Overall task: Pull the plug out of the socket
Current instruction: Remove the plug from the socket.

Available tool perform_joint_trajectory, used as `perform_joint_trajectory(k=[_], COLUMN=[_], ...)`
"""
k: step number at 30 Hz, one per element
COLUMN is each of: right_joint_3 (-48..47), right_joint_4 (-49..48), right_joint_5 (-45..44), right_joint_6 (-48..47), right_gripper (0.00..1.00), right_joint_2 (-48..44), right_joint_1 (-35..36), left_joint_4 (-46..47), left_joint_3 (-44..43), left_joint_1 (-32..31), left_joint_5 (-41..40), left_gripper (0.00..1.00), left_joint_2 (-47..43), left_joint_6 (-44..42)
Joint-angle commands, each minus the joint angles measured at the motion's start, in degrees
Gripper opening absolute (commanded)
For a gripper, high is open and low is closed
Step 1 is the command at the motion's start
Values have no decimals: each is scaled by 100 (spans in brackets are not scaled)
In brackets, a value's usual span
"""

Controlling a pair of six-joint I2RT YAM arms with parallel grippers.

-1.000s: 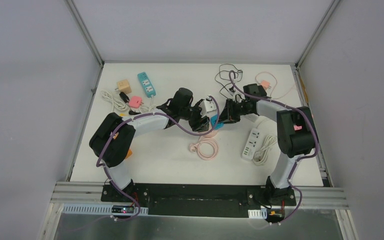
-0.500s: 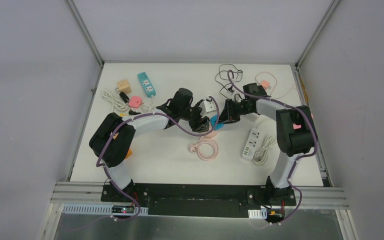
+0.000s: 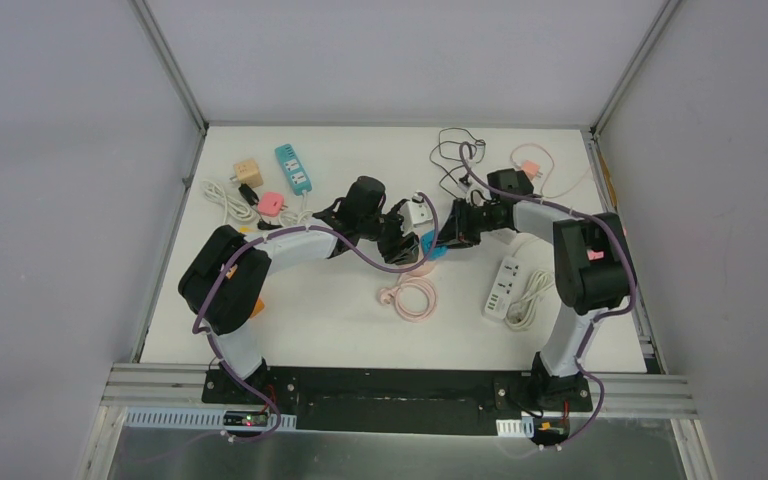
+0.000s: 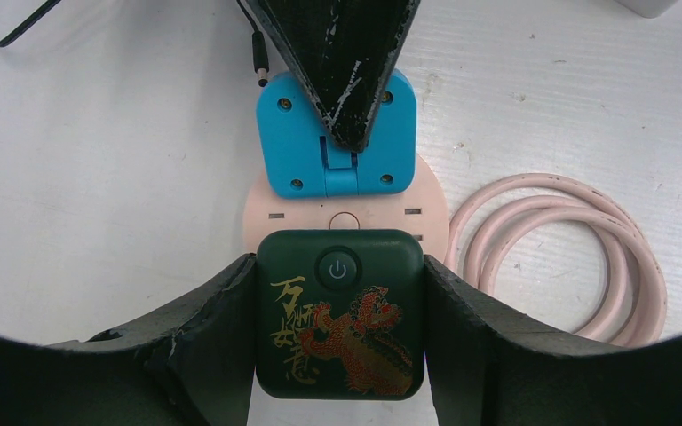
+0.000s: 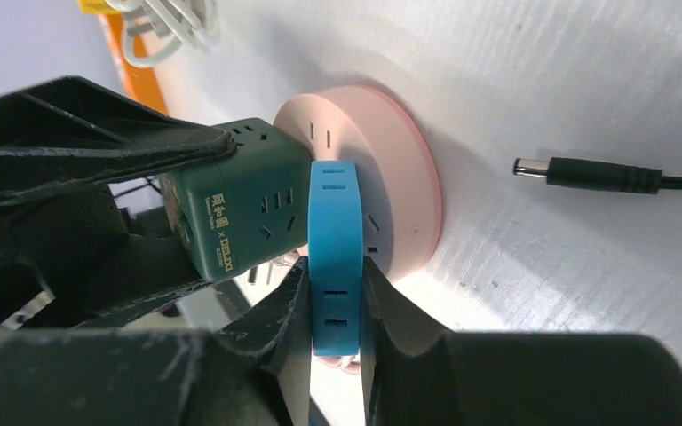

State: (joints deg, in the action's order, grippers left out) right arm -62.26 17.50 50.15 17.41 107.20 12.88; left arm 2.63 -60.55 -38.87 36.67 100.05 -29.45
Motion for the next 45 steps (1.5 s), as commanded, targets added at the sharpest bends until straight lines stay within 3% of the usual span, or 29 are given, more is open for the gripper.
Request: perform_joint_trajectory(k=[1, 4, 9, 18, 29, 33, 45], right_joint_3=[-139, -220, -177, -9, -263, -312, 36], right_joint_4=[258, 337, 53, -278, 471, 520, -472], right_joint_5=[-1485, -1425, -557, -260, -1156, -1127, 181], right_joint_6=[-908, -896, 26, 786, -499, -482, 1182], right_gripper=[0, 0, 0, 0, 0, 0, 0], right_joint_2=[-394, -392, -65, 138, -174, -122, 184], right_joint_1=[284, 368, 171, -75, 145, 205, -63], left_joint_4=[-505, -517, -519, -548, -584, -614, -623], left_joint_3=[148, 144, 172, 158, 123, 92, 96], left_joint_1=[38, 38, 38, 38, 38, 40, 38], left_joint_5=[304, 315, 337, 353, 380, 385, 403], left_gripper=[0, 0, 0, 0, 0, 0, 0], left_joint_2=[75, 66, 38, 58, 89, 102, 96], left_joint_6=[-74, -84, -104, -122, -144, -155, -162])
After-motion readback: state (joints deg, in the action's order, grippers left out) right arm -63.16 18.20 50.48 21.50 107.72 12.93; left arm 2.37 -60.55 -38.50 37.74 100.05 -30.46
